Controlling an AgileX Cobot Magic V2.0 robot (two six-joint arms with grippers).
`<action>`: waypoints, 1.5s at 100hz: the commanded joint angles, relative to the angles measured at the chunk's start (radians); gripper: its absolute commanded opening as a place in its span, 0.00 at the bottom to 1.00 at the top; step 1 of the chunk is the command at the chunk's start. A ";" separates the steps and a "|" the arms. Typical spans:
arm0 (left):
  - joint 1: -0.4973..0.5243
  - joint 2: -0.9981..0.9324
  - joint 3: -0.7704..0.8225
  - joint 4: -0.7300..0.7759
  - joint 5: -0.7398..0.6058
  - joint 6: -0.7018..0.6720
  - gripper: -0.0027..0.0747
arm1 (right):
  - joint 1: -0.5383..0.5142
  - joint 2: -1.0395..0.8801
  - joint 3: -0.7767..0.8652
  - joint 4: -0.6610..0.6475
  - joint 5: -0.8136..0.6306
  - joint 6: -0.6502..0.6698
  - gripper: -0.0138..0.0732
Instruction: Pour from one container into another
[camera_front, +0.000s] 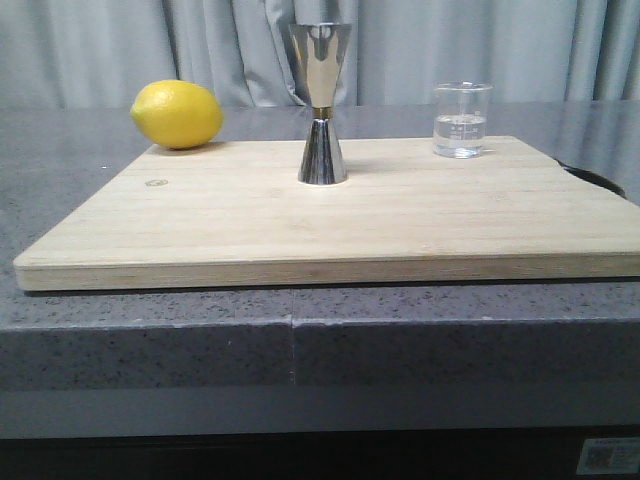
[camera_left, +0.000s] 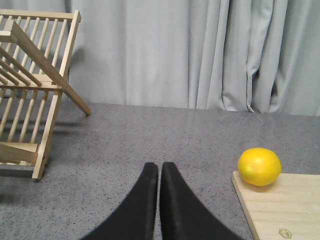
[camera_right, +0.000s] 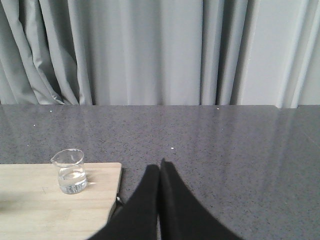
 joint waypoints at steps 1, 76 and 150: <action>0.003 0.015 -0.038 -0.001 -0.068 -0.009 0.01 | -0.006 0.018 -0.037 0.002 -0.075 -0.005 0.08; 0.004 0.015 -0.038 0.001 -0.066 -0.012 0.03 | -0.006 0.018 -0.037 0.015 -0.064 -0.001 0.21; 0.004 0.015 -0.038 -0.014 -0.074 -0.012 0.52 | -0.006 0.018 -0.037 0.023 -0.059 -0.001 0.74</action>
